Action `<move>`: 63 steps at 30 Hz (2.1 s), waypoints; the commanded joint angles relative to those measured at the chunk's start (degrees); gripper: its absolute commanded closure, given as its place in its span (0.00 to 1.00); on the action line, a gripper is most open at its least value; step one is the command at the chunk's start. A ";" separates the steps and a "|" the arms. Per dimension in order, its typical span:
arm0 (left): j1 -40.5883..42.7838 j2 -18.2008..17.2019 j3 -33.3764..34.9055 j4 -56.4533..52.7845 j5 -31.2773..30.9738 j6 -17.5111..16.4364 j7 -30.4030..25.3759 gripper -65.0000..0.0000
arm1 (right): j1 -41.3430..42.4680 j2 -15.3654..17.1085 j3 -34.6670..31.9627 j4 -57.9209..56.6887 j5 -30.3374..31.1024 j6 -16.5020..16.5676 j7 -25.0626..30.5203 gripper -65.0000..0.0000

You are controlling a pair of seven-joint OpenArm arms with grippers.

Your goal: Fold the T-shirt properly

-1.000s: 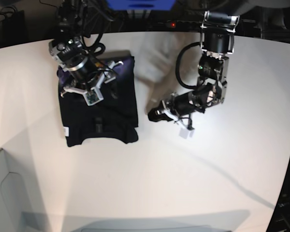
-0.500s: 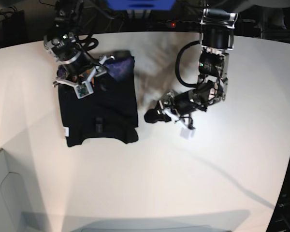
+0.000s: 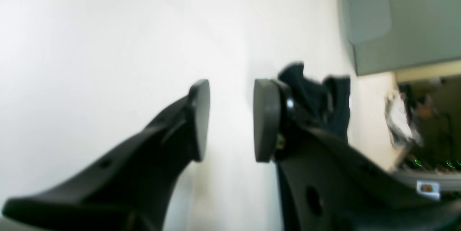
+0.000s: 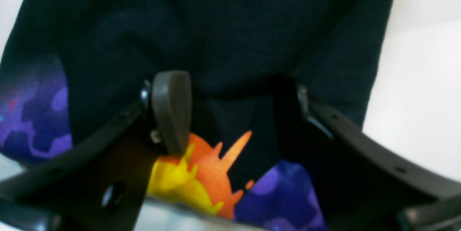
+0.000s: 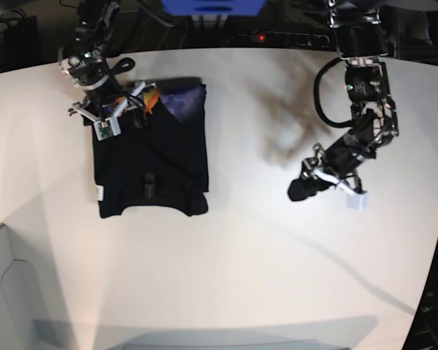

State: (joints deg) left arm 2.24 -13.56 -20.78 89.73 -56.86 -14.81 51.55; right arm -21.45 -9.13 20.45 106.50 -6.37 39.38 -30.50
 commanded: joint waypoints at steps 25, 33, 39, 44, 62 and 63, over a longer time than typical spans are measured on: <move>37.98 -0.37 -56.10 22.22 1.87 -0.88 18.30 1.00 | -23.43 2.31 20.21 9.77 7.56 0.62 0.83 1.00; 44.31 4.81 -47.40 13.61 21.12 -0.97 9.94 1.00 | -29.76 6.62 15.03 1.06 7.65 0.62 0.39 1.00; 43.87 4.99 -27.71 -7.23 36.77 -0.97 -7.73 1.00 | -25.62 10.93 8.08 -18.81 7.56 0.62 1.01 1.00; 38.16 2.62 -8.10 -33.43 44.69 -0.71 -30.14 1.00 | -18.86 11.81 5.88 -34.37 7.38 0.62 7.60 1.00; 10.99 3.50 14.93 -79.76 46.44 -0.44 -53.26 1.00 | 4.79 14.18 -18.29 -92.12 7.21 -37.40 52.17 1.00; 10.55 3.50 15.98 -79.84 46.44 -0.44 -53.18 1.00 | 5.58 13.65 -19.17 -93.27 7.21 -41.44 52.17 1.00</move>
State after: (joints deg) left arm 12.60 -9.67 -4.89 9.98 -10.52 -15.05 -1.56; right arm -15.53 4.80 1.28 12.97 0.84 -2.66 20.62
